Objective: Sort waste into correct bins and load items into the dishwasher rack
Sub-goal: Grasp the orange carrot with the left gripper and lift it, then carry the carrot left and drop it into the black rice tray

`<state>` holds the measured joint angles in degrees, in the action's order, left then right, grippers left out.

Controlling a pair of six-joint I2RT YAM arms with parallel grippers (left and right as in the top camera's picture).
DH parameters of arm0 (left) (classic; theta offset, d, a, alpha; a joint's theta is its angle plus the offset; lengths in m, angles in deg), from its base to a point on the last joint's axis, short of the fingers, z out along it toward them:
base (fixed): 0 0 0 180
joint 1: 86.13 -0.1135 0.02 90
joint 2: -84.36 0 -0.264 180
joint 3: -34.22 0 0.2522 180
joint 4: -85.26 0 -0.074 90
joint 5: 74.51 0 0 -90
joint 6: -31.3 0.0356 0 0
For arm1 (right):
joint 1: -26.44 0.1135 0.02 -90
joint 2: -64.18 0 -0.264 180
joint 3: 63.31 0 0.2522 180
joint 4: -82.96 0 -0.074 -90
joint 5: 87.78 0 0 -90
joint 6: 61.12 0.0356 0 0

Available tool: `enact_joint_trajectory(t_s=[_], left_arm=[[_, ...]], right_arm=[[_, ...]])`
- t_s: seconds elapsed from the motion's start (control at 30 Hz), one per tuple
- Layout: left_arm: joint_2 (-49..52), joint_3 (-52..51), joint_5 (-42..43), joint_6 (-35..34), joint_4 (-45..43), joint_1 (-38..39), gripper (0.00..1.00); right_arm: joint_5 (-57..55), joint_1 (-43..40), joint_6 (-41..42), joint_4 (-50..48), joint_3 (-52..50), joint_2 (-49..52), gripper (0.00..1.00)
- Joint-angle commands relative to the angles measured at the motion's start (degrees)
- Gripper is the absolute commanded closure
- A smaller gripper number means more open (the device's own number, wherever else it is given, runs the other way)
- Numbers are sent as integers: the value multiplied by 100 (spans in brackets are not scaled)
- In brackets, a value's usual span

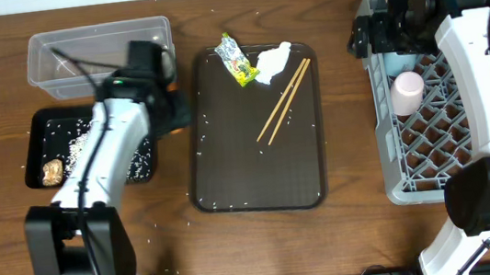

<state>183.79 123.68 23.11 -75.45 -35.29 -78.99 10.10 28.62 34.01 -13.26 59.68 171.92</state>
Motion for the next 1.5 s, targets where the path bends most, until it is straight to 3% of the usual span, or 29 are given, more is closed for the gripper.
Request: enact_joint_trajectory(t_s=[0.0, 0.3, 0.9, 1.13, 1.3, 1.47], left_arm=[[-52, 15, -358, -164, 225, -372, 94], [-20, 15, -1211, -739, 332, -1071, 94], [990, -166, -1283, -802, -249, -1211, 92], [990, -166, -1274, -800, -232, -1211, 62], [986, -164, -1217, -785, -229, -1211, 30], [894, -85, -1215, -730, -96, -1209, 27]], right_arm=[[-42, -39, -94, 7, 68, 59, 1], [-39, -39, -92, 7, 68, 59, 1], [-42, -37, -114, -13, 68, 59, 1], [-42, -42, -114, -35, 68, 59, 1], [-42, -39, -114, -39, 68, 59, 1], [-42, -39, -116, -39, 68, 59, 1]])
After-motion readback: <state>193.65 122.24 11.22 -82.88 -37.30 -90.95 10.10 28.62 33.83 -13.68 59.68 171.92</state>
